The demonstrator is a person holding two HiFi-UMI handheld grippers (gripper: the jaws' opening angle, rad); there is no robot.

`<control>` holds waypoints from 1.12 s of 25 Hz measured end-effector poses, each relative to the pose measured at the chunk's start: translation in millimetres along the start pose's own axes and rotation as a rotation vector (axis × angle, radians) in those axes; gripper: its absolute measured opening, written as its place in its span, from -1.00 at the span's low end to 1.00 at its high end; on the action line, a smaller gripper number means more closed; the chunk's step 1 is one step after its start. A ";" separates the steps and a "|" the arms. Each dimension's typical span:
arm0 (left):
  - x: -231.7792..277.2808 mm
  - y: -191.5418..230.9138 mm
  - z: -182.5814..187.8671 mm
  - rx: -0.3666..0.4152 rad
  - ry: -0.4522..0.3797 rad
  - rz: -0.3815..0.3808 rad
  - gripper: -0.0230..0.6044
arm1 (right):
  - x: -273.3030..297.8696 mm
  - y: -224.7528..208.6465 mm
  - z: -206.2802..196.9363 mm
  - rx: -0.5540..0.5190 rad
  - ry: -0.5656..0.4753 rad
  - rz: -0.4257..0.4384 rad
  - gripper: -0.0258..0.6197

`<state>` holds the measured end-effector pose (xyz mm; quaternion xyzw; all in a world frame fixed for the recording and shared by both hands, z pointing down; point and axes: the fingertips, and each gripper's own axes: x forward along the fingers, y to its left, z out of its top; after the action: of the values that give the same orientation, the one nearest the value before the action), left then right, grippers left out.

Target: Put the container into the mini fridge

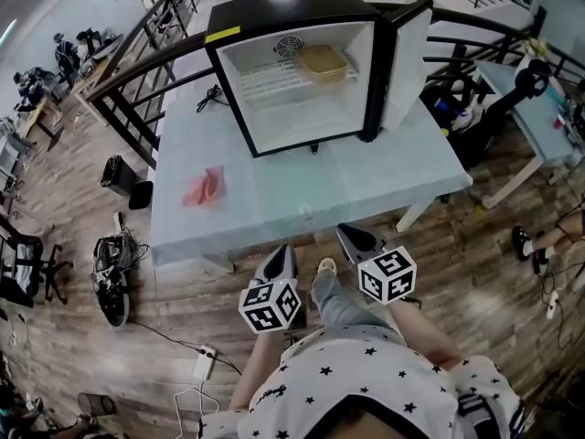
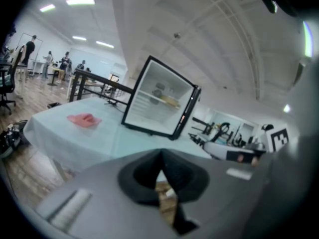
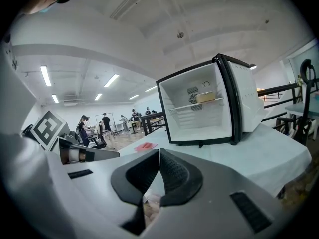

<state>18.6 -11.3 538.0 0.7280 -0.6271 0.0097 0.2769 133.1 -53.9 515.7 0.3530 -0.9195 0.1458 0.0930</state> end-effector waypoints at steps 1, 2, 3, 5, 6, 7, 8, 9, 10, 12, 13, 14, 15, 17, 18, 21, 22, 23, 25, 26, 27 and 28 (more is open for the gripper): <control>-3.0 -0.4 -3.4 -0.001 0.002 0.001 -0.91 | -3.0 3.1 -3.1 0.000 0.001 0.003 -0.85; -5.8 -1.0 -6.1 -0.003 0.004 0.002 -0.91 | -5.7 6.4 -5.7 -0.002 0.001 0.006 -0.85; -8.2 -1.7 -8.0 -0.004 0.005 0.002 -0.91 | -8.2 9.5 -7.5 -0.004 0.001 0.009 -0.85; -12.3 -3.8 -9.6 -0.002 0.005 0.001 -0.91 | -12.2 14.5 -9.3 -0.013 0.001 0.012 -0.85; -14.0 -5.1 -10.1 0.000 0.007 0.000 -0.91 | -13.8 16.6 -9.9 -0.020 0.001 0.013 -0.85; -15.5 -6.5 -10.7 0.003 0.008 -0.001 -0.91 | -15.2 18.3 -10.5 -0.027 0.002 0.013 -0.85; -16.7 -7.8 -11.4 0.005 0.010 -0.003 -0.91 | -16.4 19.5 -10.8 -0.029 0.000 0.014 -0.85; -17.6 -9.0 -11.8 0.007 0.010 -0.004 -0.91 | -17.5 20.1 -10.7 -0.025 -0.002 0.016 -0.85; -18.1 -10.0 -11.7 0.008 0.010 -0.004 -0.91 | -18.5 20.1 -10.4 -0.018 -0.006 0.017 -0.86; -18.8 -11.0 -10.3 0.007 0.007 -0.002 -0.91 | -19.5 19.9 -9.4 -0.011 -0.011 0.019 -0.86; -19.0 -10.8 -9.5 0.008 0.006 -0.002 -0.91 | -19.3 20.3 -9.1 -0.011 -0.011 0.021 -0.86; -19.1 -10.2 -9.0 0.009 0.006 -0.002 -0.91 | -18.7 21.2 -9.0 -0.010 -0.011 0.025 -0.86; -19.2 -9.2 -8.7 0.011 0.006 -0.003 -0.91 | -17.7 22.4 -9.2 -0.010 -0.012 0.029 -0.86; -20.1 -6.4 -8.0 0.009 0.008 -0.005 -0.91 | -15.6 25.9 -9.6 -0.007 -0.011 0.033 -0.86; -20.6 -5.6 -7.8 0.007 0.008 -0.006 -0.91 | -15.1 27.6 -9.7 -0.007 -0.010 0.036 -0.86; -19.5 -7.3 -9.9 0.003 0.007 -0.005 -0.91 | -17.1 29.0 -11.2 -0.008 -0.006 0.046 -0.86; -18.4 -8.2 -11.0 0.001 0.007 -0.004 -0.91 | -18.0 28.4 -11.7 -0.009 -0.006 0.049 -0.86; -17.2 -8.5 -11.6 -0.001 0.007 -0.002 -0.91 | -18.5 27.7 -11.8 -0.011 -0.005 0.053 -0.86; -15.9 -8.1 -11.4 -0.004 0.006 0.002 -0.91 | -18.3 26.7 -11.2 -0.013 -0.006 0.058 -0.86; -15.9 -7.8 -11.1 -0.005 0.005 0.002 -0.91 | -18.0 26.5 -10.7 -0.014 -0.006 0.059 -0.86; -16.4 -7.3 -10.7 -0.006 0.004 0.001 -0.91 | -17.7 26.7 -10.1 -0.015 -0.007 0.058 -0.86; -17.0 -6.6 -10.3 -0.007 0.003 0.000 -0.91 | -17.2 27.1 -9.4 -0.016 -0.008 0.058 -0.86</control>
<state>24.5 8.8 538.0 0.7270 -0.6268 0.0089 0.2804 128.1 -20.8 514.4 0.3261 -0.9308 0.1399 0.0879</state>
